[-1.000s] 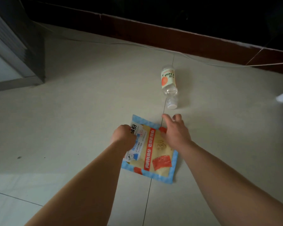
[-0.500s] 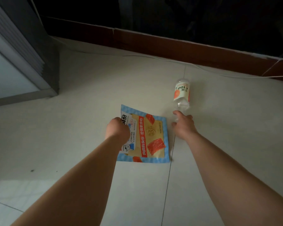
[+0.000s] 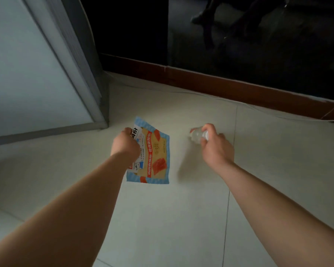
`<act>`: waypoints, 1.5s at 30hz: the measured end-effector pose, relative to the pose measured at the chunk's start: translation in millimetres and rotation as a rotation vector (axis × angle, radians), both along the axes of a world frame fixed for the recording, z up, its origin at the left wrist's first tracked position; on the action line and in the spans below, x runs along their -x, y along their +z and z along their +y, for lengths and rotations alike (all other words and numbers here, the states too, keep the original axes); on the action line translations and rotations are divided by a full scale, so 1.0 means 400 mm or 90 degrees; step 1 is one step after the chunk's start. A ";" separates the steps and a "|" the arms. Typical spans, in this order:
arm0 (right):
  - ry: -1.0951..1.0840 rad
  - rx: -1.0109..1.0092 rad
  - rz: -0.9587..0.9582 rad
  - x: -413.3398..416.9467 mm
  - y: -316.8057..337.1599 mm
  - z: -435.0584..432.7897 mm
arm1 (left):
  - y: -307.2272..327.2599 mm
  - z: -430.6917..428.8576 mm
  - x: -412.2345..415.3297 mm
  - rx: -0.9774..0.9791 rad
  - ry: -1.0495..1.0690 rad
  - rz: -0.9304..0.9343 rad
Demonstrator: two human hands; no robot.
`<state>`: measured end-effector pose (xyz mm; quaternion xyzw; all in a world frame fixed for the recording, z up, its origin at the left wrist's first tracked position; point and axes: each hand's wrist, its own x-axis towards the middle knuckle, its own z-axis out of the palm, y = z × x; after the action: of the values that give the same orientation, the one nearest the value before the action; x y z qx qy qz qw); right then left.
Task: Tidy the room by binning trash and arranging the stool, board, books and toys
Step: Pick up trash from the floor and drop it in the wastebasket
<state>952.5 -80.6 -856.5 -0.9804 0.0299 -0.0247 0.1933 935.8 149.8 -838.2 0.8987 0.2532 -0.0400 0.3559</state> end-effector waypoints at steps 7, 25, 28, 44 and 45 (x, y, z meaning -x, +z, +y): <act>0.227 0.046 -0.084 0.043 0.215 0.346 | 0.216 0.329 0.069 -0.045 0.037 -0.072; 0.405 -0.128 -0.331 0.196 0.682 1.276 | 0.654 1.178 0.442 -0.139 0.402 -0.368; 0.470 -0.160 -0.318 0.252 0.700 1.405 | 0.675 1.285 0.513 -0.164 0.461 -0.386; 0.600 -0.071 -0.171 0.379 0.463 1.783 | 0.437 1.536 0.655 -0.279 0.316 0.066; 0.604 -0.044 -0.158 0.377 0.452 1.782 | 0.429 1.528 0.650 -0.287 0.291 0.092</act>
<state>801.8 632.2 -675.6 -0.8685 -0.4425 -0.0495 0.2179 675.9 761.1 -666.5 0.8694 0.4757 0.0340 0.1291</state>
